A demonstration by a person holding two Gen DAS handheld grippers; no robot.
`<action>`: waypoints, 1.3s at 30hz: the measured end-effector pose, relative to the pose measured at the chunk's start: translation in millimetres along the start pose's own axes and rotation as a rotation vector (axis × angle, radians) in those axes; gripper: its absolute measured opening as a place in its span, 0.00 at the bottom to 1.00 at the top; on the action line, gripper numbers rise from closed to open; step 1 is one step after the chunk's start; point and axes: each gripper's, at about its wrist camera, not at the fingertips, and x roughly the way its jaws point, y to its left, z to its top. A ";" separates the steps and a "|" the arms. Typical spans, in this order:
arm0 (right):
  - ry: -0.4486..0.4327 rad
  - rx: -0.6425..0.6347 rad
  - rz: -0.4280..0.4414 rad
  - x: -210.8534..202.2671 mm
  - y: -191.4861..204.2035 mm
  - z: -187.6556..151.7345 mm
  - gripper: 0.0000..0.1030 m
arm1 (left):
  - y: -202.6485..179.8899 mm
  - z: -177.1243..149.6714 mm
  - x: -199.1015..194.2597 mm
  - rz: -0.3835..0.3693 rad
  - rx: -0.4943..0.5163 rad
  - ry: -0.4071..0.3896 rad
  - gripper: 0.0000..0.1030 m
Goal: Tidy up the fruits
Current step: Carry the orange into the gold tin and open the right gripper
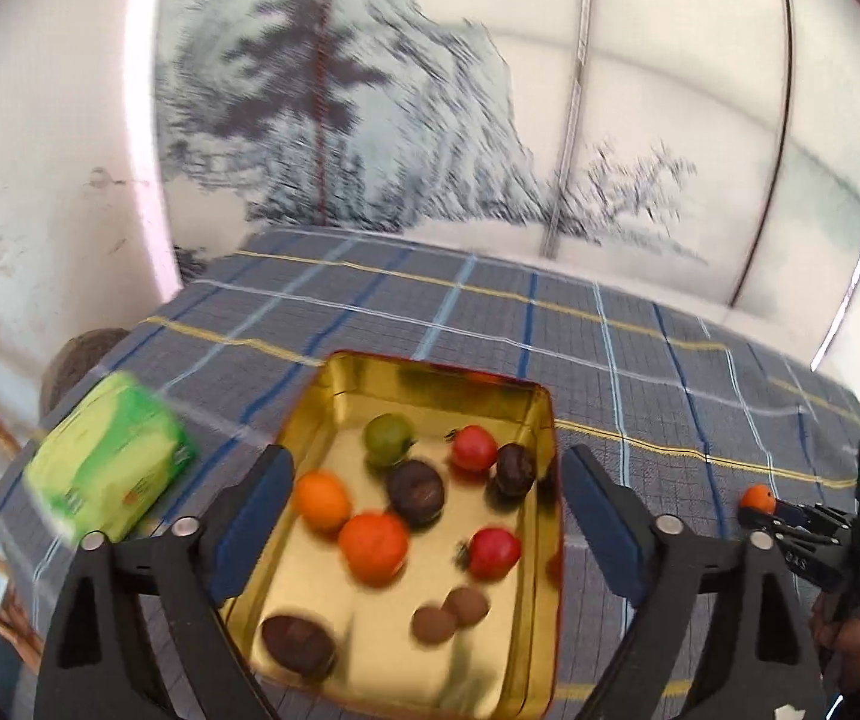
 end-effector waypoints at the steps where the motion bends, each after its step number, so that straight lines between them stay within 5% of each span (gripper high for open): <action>1: 0.000 -0.002 -0.001 -0.1 0.3 -0.4 0.37 | 3.7 -6.2 -8.6 0.014 -0.013 -0.011 0.89; 6: 0.005 0.010 0.038 -8.7 7.9 -2.8 0.37 | 32.3 -44.6 -54.8 0.082 -0.133 -0.076 0.90; 12: -0.033 -0.009 0.139 -35.6 39.8 14.3 0.37 | 39.4 -73.2 -65.6 0.130 -0.121 0.026 0.90; 18: -0.044 -0.120 0.286 -53.9 115.7 27.8 0.37 | 33.3 -93.0 -70.8 0.180 -0.062 0.051 0.90; 27: 0.039 -0.249 0.490 -40.4 225.0 22.8 0.37 | 52.3 -111.7 -75.5 0.171 -0.117 0.091 0.90; 39: 0.121 -0.328 0.479 -7.7 285.4 9.8 0.37 | 54.9 -125.3 -83.3 0.167 -0.079 0.101 0.90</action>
